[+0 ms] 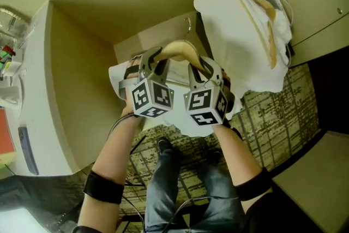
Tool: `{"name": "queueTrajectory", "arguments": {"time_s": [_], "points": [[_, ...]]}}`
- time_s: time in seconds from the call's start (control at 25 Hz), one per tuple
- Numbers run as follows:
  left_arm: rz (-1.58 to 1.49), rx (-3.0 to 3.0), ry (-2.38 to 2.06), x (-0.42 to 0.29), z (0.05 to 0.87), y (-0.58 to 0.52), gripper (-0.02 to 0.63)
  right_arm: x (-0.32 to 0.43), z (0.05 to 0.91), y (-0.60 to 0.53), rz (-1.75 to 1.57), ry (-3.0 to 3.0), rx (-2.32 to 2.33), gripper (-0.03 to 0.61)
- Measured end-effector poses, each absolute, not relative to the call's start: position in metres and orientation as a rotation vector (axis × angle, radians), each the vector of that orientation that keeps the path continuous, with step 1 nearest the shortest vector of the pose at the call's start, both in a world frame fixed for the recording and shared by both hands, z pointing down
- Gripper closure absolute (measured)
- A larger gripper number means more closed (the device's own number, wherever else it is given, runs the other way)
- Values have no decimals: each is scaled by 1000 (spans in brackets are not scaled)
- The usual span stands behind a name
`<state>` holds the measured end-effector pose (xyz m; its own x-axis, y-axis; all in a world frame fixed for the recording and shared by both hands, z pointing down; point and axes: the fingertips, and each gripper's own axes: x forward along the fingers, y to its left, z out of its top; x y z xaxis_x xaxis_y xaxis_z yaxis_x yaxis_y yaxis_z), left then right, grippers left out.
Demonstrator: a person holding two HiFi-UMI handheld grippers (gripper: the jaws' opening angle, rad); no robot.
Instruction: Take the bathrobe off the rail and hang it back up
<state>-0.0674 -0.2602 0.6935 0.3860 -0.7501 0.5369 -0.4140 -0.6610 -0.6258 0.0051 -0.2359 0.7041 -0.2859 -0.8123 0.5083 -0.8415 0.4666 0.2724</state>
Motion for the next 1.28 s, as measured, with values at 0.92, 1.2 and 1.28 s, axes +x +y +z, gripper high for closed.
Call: {"name": "queueTrajectory", "arguments": {"time_s": [0.92,1.2,1.28], "points": [[-1337,-2433,704,20,885,-307,483,92,877,-264,361,-1779,1559,418],[-1353,-2464,740,13,883,-303,432,94,874,-261,401,-1780,1568,374],[-1348,-2462,750,11,879,-300,431,96,871,-258,399,-1780,1566,374]]}}
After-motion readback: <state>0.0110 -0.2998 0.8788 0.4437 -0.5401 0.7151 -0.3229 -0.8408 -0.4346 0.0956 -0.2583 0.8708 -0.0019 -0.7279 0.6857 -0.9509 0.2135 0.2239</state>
